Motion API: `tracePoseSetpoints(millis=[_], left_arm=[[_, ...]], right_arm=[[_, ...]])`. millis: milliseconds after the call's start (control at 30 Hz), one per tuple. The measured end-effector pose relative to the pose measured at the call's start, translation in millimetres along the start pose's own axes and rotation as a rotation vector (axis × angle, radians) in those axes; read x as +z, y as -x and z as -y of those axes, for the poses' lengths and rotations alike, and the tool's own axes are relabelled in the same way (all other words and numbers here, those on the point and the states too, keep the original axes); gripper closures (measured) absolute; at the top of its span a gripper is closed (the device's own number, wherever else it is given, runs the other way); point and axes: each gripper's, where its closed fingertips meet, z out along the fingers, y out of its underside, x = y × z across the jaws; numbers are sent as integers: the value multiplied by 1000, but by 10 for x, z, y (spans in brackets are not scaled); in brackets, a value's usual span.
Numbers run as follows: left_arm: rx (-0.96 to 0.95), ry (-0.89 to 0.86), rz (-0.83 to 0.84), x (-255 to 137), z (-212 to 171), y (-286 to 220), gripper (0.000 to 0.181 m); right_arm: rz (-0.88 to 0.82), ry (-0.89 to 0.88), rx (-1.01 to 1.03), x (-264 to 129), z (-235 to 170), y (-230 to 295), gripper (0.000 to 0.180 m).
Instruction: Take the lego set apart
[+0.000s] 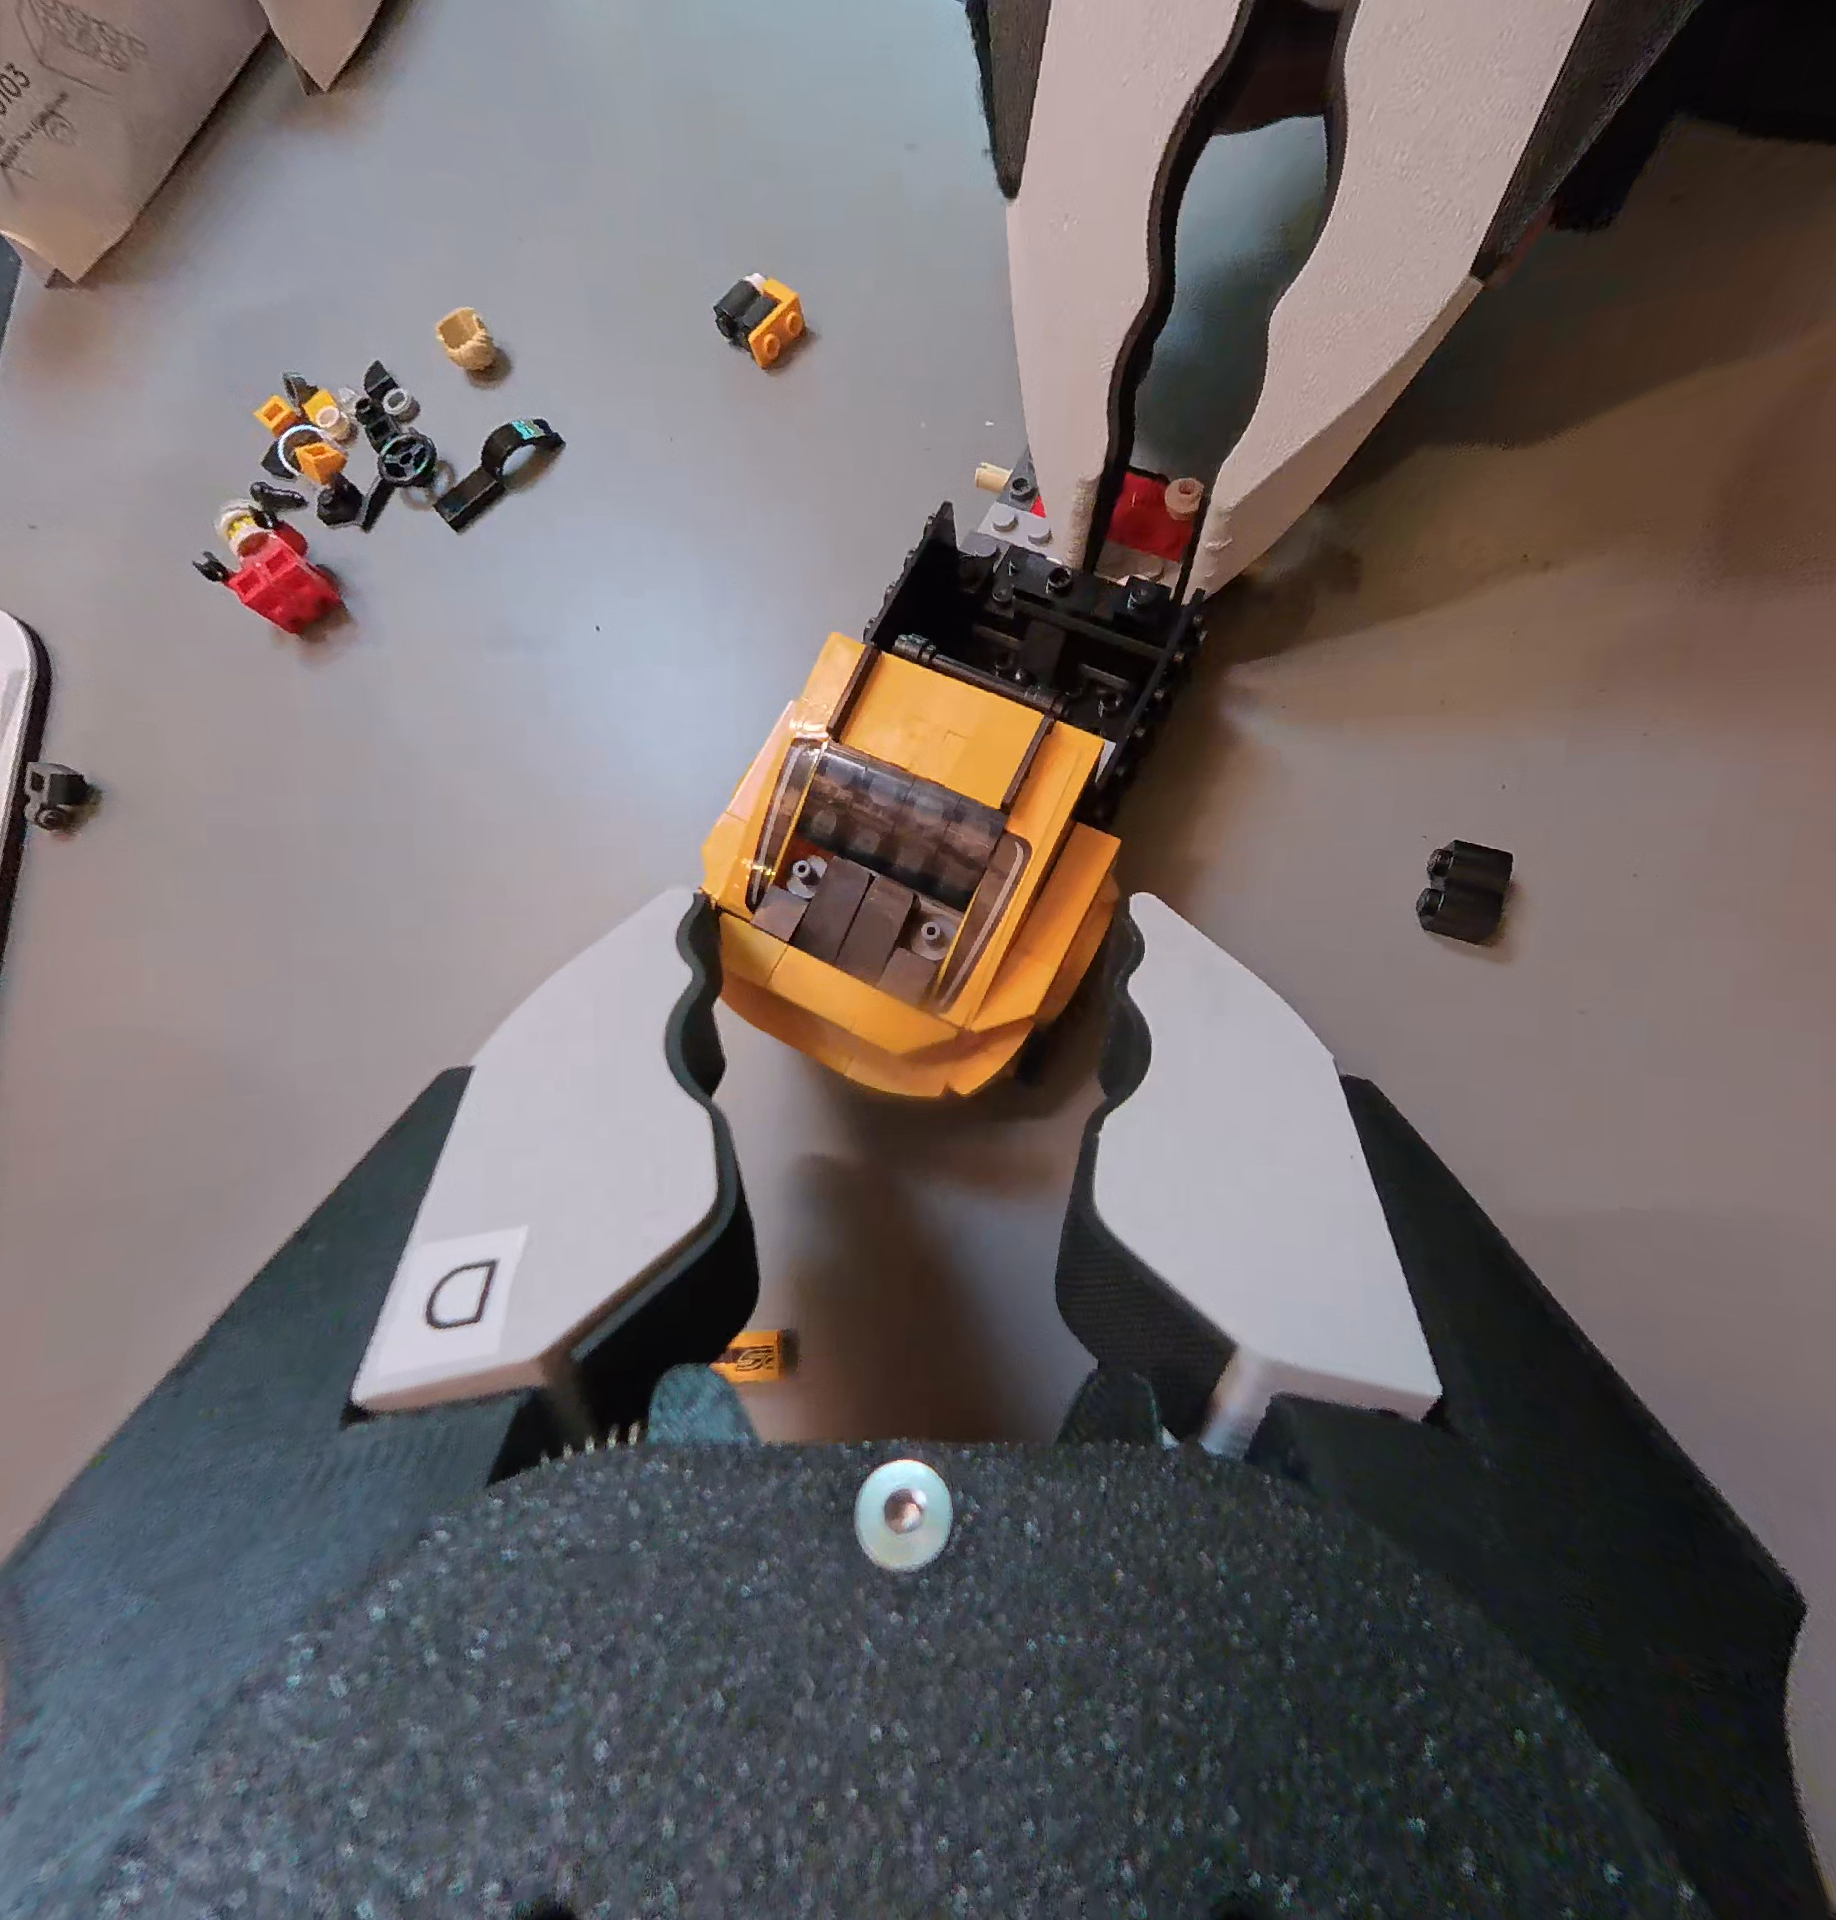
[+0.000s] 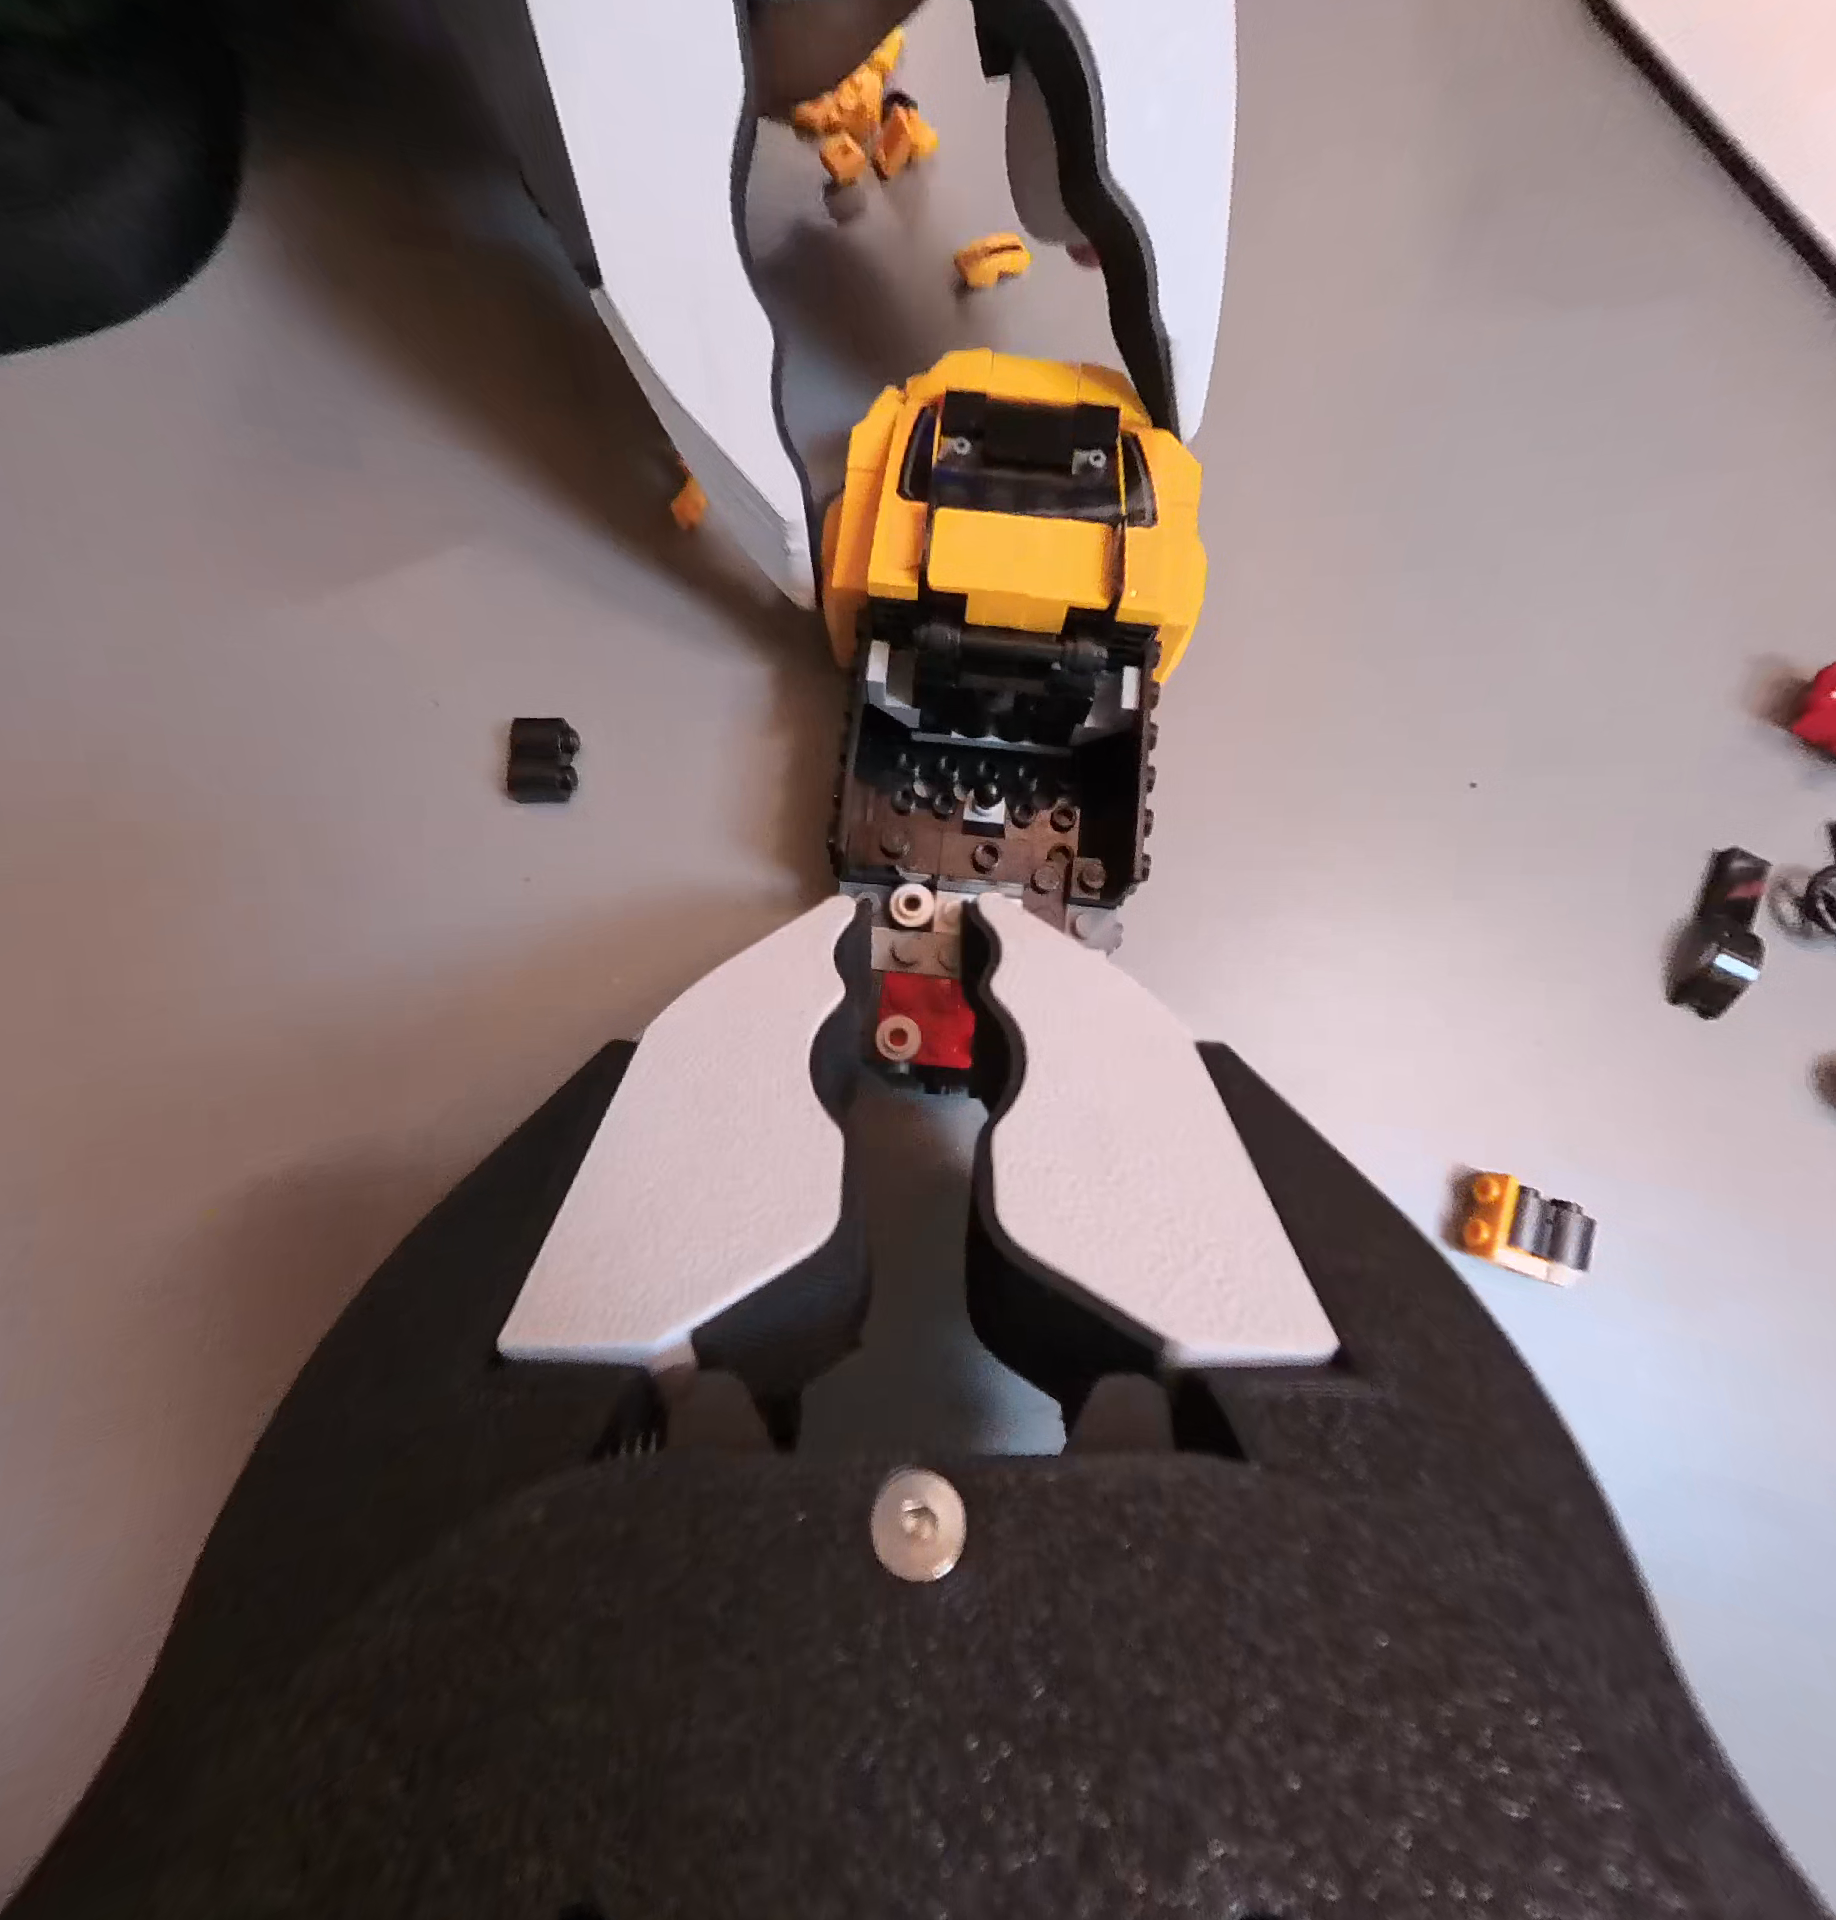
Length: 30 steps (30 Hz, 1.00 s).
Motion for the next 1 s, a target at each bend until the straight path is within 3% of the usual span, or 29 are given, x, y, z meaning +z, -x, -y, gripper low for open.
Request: tracePoseSetpoints(millis=[500,733,800,867,1000], left_arm=[[-37,41,17,5,-7,-7,110],[-40,71,15,0,-22,-4,110],[-70,85,67,-12,-55,103,110],[-19,89,-4,-44,-56,-7,110],[-14,80,0,-24,-32,-38,110]], right_arm=[[104,109,-28,12,10,15,175],[44,27,-166,2,24,42,176],[133,-85,-158,-51,158,258,180],[-30,-74,-287,-25,160,180,180],[-4,-163,-85,-192,226,34,180]])
